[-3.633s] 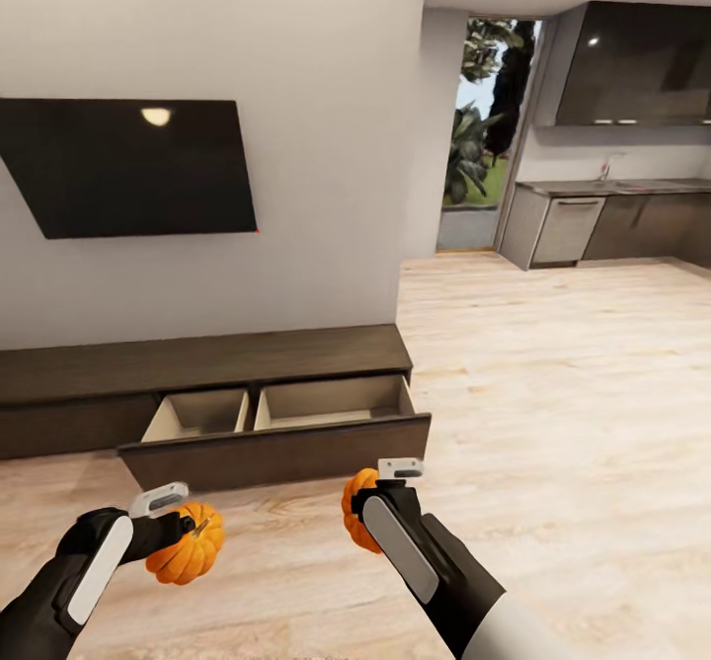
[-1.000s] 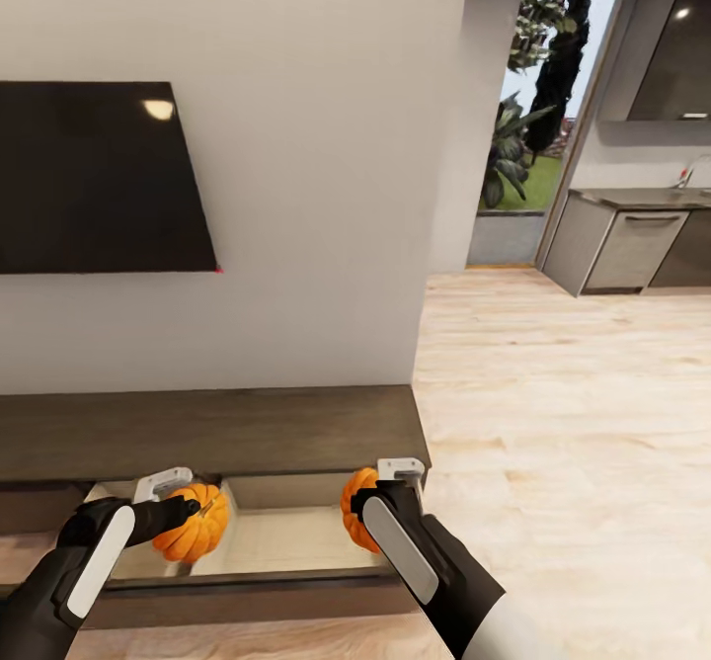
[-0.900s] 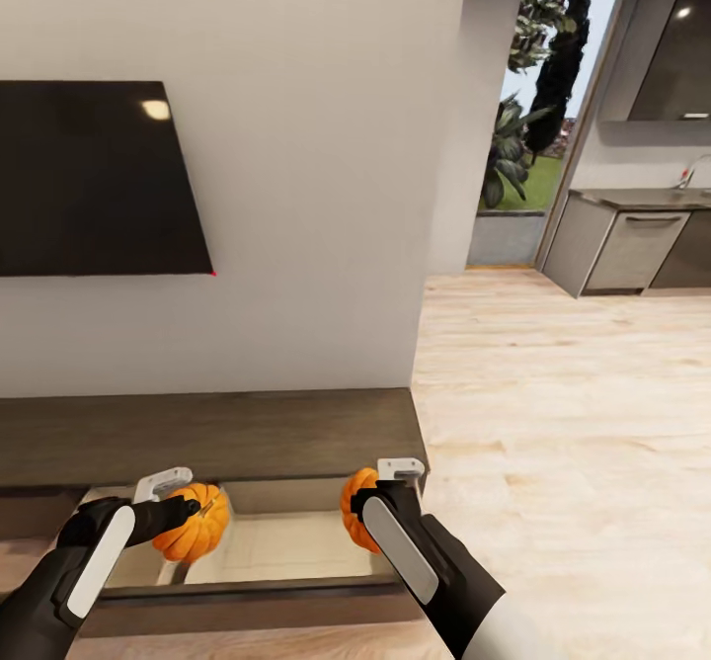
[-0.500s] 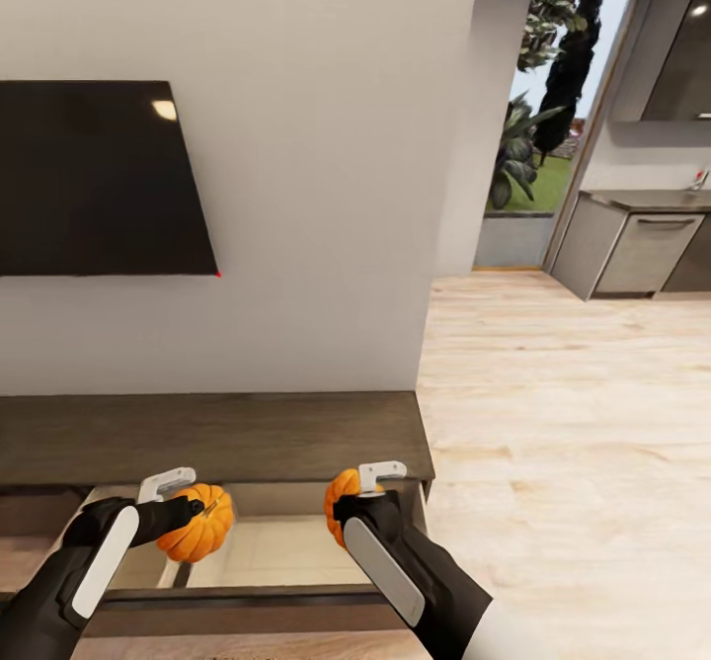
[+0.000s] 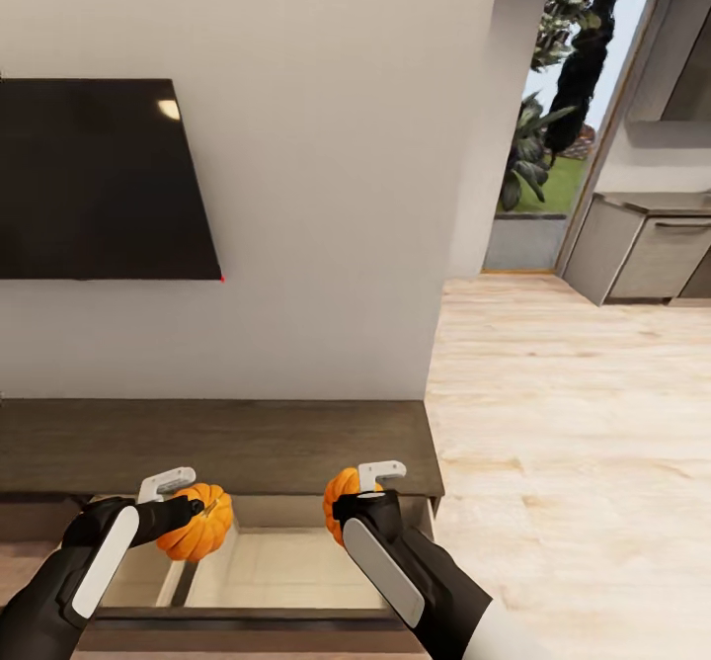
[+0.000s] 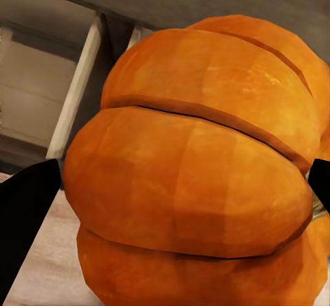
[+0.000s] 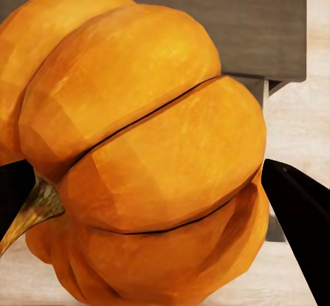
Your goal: Place each of the two pumpkins and all three candles from the living room inside a cabinet in the living room (use any cabinet), then make sure every cabinet is closed, and position the cauldron so it is next to a table in the living room.
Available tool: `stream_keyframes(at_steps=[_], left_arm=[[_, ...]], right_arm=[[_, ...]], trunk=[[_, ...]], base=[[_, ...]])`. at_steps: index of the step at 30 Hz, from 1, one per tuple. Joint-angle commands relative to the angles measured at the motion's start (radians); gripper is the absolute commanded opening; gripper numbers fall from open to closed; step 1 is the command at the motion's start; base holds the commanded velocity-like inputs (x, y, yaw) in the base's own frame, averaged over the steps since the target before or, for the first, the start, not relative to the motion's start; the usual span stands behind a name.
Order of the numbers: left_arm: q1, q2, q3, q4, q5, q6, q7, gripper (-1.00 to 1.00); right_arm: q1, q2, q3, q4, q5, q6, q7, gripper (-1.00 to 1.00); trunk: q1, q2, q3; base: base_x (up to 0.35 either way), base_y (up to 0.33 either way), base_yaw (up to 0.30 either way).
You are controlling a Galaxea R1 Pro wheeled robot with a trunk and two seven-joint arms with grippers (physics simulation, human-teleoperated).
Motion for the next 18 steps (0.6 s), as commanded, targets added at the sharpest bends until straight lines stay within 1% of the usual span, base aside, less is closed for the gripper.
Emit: stream_keyframes(at_steps=[1,9,11,15,18], left_arm=[[-0.001,0.000,0.000,-0.001,0.011,0.004,0.009,-1.00],[-0.001,-0.003,-0.002,-0.001,0.011,0.001,0.008,-1.00],[-0.001,-0.016,-0.001,-0.001,0.011,0.001,0.010,-1.00],[-0.001,-0.025,-0.002,-0.001,0.009,0.001,0.012,-1.00],[-0.001,-0.040,-0.003,0.000,0.003,-0.002,0.012,-1.00]], right_arm=[[-0.001,0.000,0.002,-0.001,-0.006,0.004,-0.008,-1.00],[-0.001,0.000,0.002,0.002,-0.006,0.002,-0.008,-1.00],[-0.001,0.000,0.002,0.003,-0.005,0.002,-0.008,-1.00],[-0.001,0.000,0.002,0.005,-0.005,0.003,-0.008,-1.00],[-0.001,0.000,0.002,0.016,-0.006,0.003,-0.008,-1.00]], trunk=[[0.000,-0.001,-0.001],[0.000,-0.001,-0.001],[0.008,-0.015,-0.007],[0.023,-0.043,-0.020],[0.035,-0.064,-0.029]], base=[[0.066,0.000,0.037],[0.013,0.000,0.007],[0.000,0.000,0.000],[0.000,0.000,0.000],[0.000,0.000,0.000]])
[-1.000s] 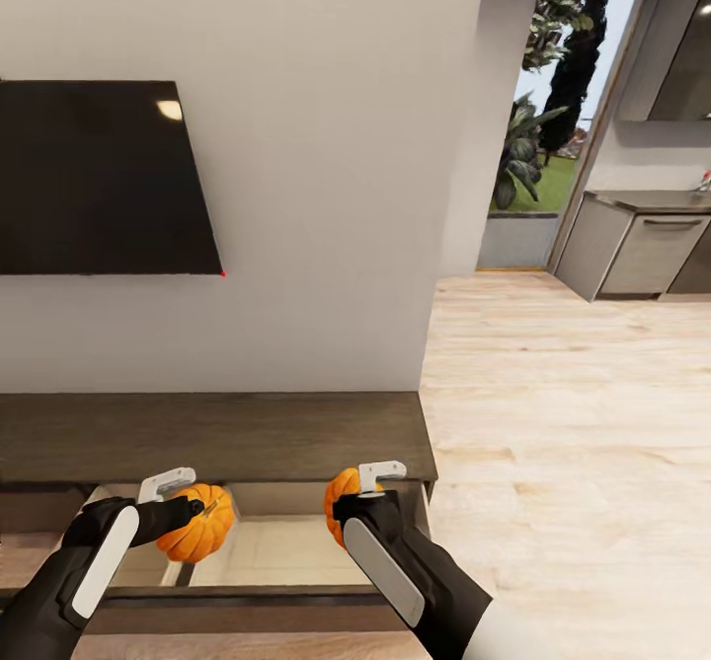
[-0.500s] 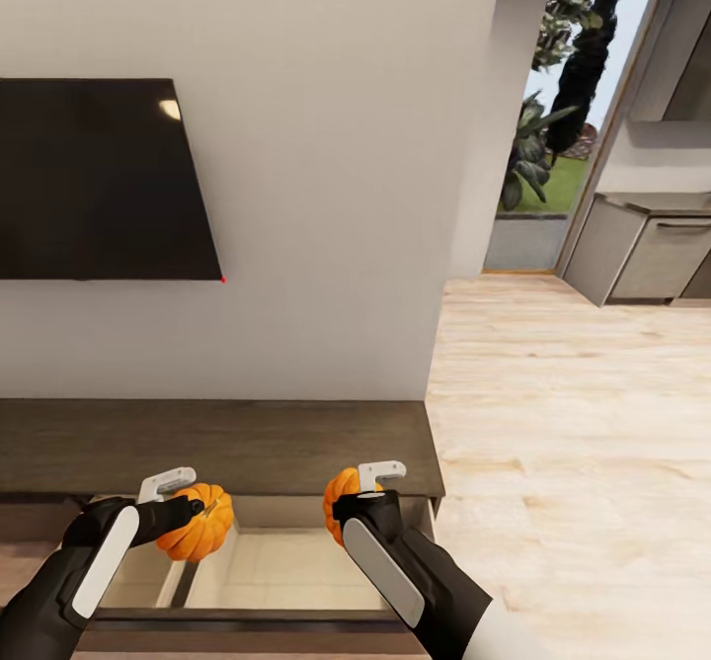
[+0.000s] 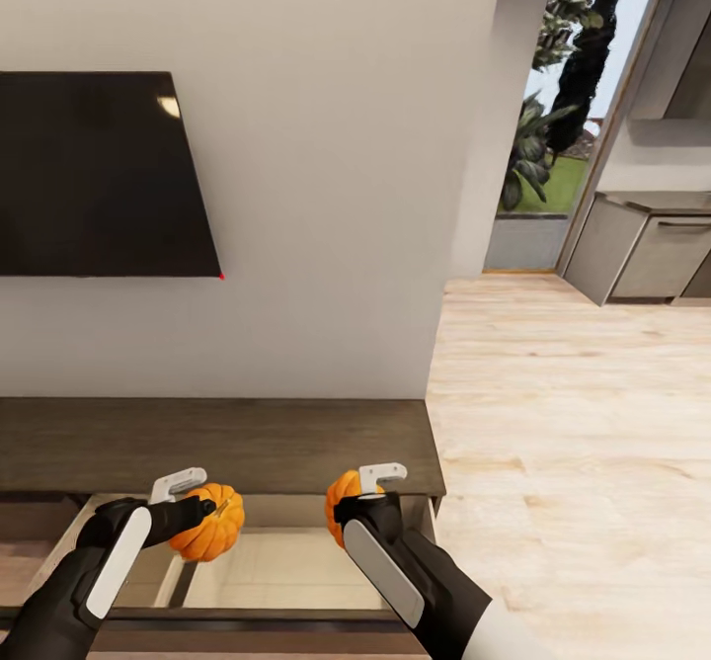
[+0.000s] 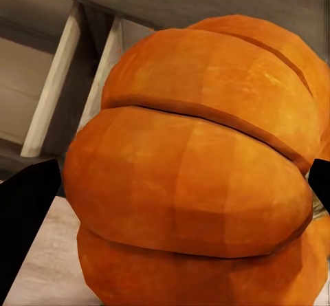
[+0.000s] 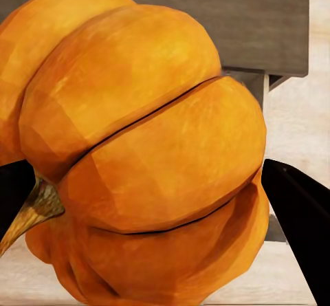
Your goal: Place each of the two pumpkins and all three candles from the living room inside a cabinet in the living room (use any cabinet), then make sure every cabinet is closed, and position the cauldron so it is next to a table in the living room.
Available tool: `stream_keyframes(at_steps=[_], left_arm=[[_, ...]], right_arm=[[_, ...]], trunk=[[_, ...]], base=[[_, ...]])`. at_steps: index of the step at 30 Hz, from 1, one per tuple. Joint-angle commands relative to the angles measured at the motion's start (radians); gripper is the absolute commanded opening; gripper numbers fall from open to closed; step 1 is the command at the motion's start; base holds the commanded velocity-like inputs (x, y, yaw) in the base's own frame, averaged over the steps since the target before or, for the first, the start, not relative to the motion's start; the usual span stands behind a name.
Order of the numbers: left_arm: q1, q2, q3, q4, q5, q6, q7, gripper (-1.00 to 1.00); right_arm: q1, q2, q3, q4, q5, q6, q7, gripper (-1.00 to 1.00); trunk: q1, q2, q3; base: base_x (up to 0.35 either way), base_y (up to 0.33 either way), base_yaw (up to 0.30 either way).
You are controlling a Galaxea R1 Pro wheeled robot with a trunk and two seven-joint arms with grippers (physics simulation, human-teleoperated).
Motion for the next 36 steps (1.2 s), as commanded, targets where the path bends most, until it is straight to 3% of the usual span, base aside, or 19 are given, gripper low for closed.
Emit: stream_keyframes(at_steps=[1,7,23,30,36], left_arm=[[-0.001,-0.008,0.000,0.000,0.006,-0.002,0.009,-1.00],[-0.001,-0.023,-0.002,0.013,0.005,-0.021,0.010,-1.00],[-0.001,-0.044,-0.005,0.058,0.004,-0.096,0.009,-1.00],[-0.001,-0.044,-0.005,0.060,0.004,-0.101,0.009,-1.00],[-0.001,-0.044,-0.005,0.066,0.004,-0.101,0.009,-1.00]], right_arm=[[-0.001,0.000,0.002,0.010,-0.007,0.002,-0.008,-1.00],[-0.001,0.000,0.001,0.022,-0.007,0.004,-0.003,-1.00],[-0.010,0.000,-0.009,0.058,-0.008,-0.003,0.190,-1.00],[-0.045,0.000,-0.056,0.122,-0.008,-0.020,0.330,-1.00],[-0.072,-0.009,-0.077,0.199,-0.009,-0.054,0.363,-1.00]], trunk=[[0.004,-0.008,-0.004],[0.027,-0.050,-0.023],[0.088,-0.162,-0.073],[0.115,-0.211,-0.095],[0.138,-0.253,-0.114]], base=[[0.000,0.000,0.000],[0.000,0.000,0.000],[0.000,0.000,0.000],[0.000,0.000,0.000],[0.000,0.000,0.000]])
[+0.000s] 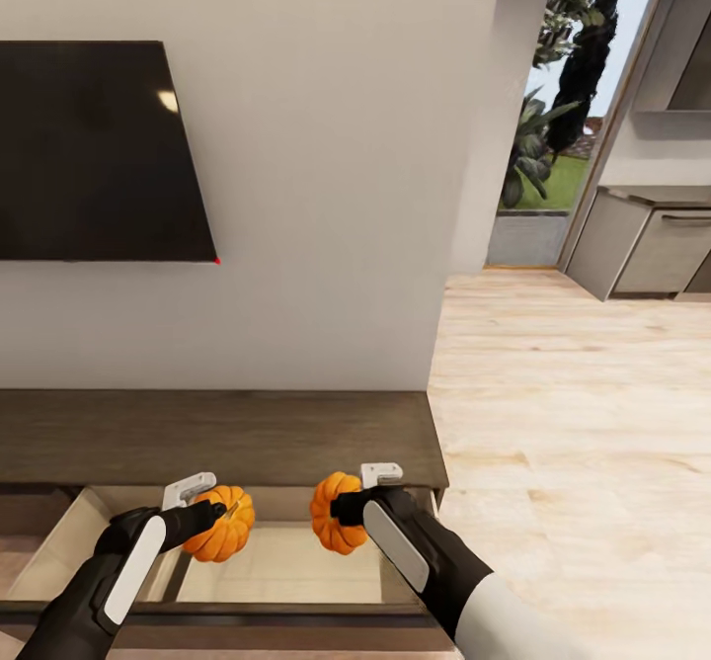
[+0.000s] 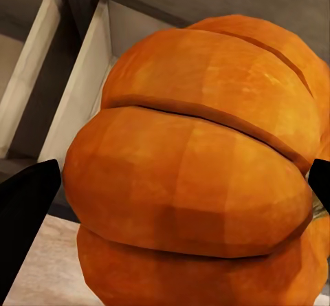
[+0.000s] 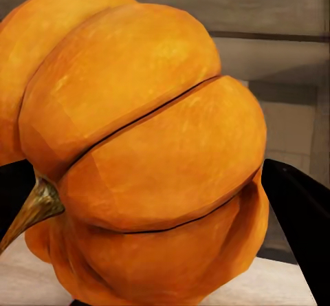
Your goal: Place each of the two pumpkins and all three candles from the living room inside a cabinet in the living room (use any cabinet), then make sure every cabinet is closed, and position the cauldron so it is next to a table in the living room.
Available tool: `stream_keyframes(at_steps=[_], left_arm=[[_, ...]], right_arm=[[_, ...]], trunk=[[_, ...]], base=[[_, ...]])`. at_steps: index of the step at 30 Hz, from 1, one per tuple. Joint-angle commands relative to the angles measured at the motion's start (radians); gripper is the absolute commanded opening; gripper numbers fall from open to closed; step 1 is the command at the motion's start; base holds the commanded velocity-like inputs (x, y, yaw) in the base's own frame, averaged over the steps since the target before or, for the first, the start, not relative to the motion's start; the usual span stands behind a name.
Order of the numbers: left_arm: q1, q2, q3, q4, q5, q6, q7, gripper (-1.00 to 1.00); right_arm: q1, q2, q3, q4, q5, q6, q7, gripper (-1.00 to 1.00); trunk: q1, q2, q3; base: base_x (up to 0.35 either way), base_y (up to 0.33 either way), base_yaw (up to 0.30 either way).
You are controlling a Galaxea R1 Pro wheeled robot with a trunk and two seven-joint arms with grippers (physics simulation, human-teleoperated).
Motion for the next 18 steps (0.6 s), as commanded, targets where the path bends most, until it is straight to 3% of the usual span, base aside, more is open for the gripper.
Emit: stream_keyframes(at_steps=[1,6,9,18], left_arm=[[-0.001,0.000,0.000,-0.001,0.011,0.004,0.009,-1.00],[-0.001,0.000,0.000,0.008,0.011,0.001,0.009,-1.00],[-0.001,0.000,0.000,0.051,0.011,-0.063,0.002,-1.00],[-0.001,0.000,0.000,0.071,0.012,-0.104,-0.004,-1.00]], right_arm=[[-0.008,-0.002,0.002,0.013,-0.018,-0.007,-0.005,-1.00],[-0.019,-0.004,-0.002,0.054,-0.017,-0.031,0.085,-1.00],[-0.032,-0.005,-0.006,0.089,-0.017,-0.055,0.127,-1.00],[-0.052,-0.001,-0.010,0.165,-0.019,-0.112,0.179,-1.00]], trunk=[[0.004,-0.008,-0.004],[0.023,-0.043,-0.020],[0.035,-0.064,-0.029],[0.069,-0.127,-0.057]], base=[[0.000,0.000,0.000],[0.000,0.000,0.000],[0.000,0.000,0.000],[0.000,0.000,0.000]])
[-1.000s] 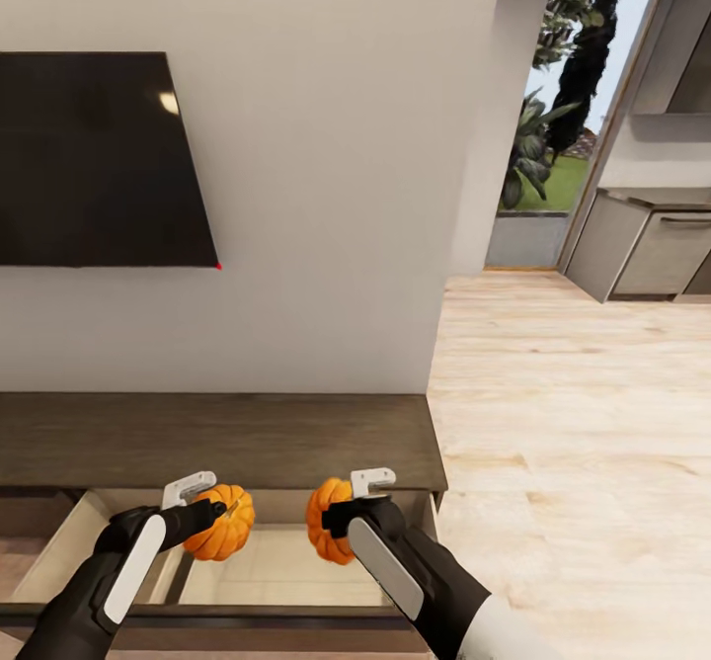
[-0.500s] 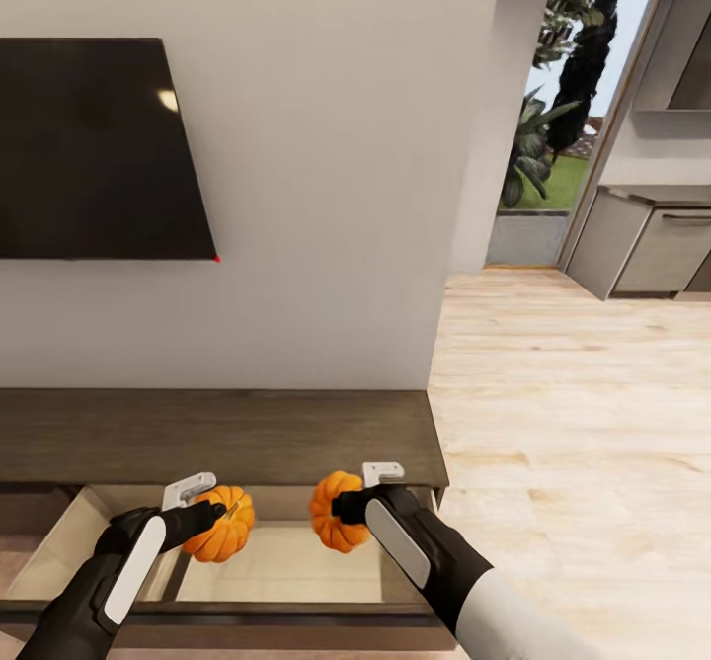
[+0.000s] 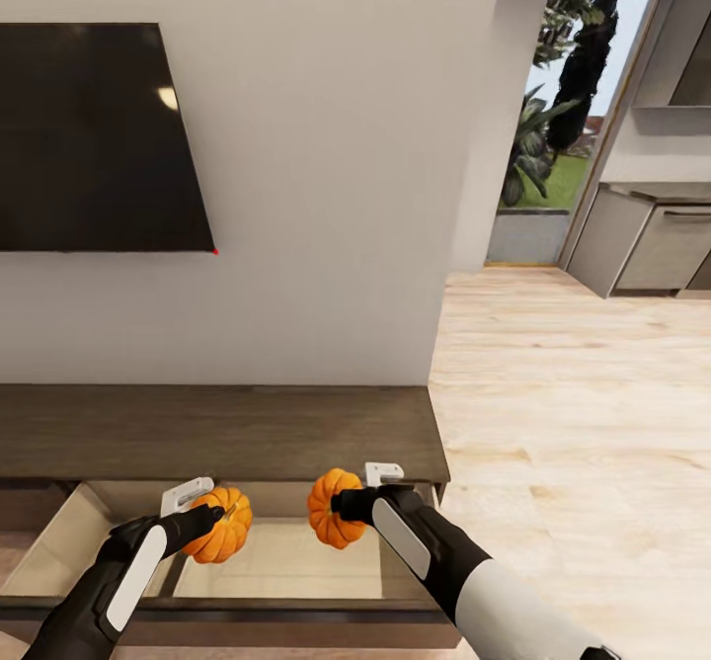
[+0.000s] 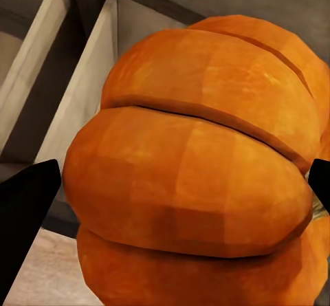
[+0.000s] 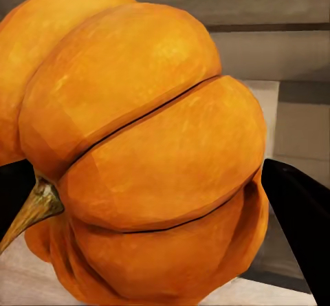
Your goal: Place each of the two pumpkins and all three candles from the living room inside a cabinet in the living room (use any cabinet), then make sure every cabinet is closed, and position the cauldron so it is next to a table in the living room.
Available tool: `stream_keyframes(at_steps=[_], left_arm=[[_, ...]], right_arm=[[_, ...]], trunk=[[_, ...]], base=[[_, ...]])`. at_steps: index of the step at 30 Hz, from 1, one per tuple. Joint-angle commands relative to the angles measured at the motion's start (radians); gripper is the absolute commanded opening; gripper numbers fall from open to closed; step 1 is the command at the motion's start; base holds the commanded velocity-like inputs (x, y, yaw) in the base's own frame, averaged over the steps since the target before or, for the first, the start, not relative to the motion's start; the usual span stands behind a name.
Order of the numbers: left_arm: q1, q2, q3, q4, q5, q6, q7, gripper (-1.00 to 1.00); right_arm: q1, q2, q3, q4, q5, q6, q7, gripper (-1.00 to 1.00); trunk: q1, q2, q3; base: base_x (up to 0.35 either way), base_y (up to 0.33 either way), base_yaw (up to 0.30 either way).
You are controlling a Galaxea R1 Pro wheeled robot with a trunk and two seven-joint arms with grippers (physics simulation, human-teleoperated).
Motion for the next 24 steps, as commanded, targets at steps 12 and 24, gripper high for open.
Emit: stream_keyframes(at_steps=[12,24], left_arm=[[0.000,-0.043,-0.024,0.000,0.011,0.014,0.013,-1.00],[0.000,-0.065,-0.096,0.001,0.011,0.010,0.018,-1.00]], right_arm=[[-0.002,0.009,0.004,0.003,-0.010,-0.027,0.034,-1.00],[-0.002,0.009,0.005,0.003,-0.010,-0.030,0.034,-1.00]], trunk=[[0.046,-0.085,-0.039],[0.092,-0.169,-0.076]], base=[[0.000,0.000,0.000],[0.000,0.000,0.000]])
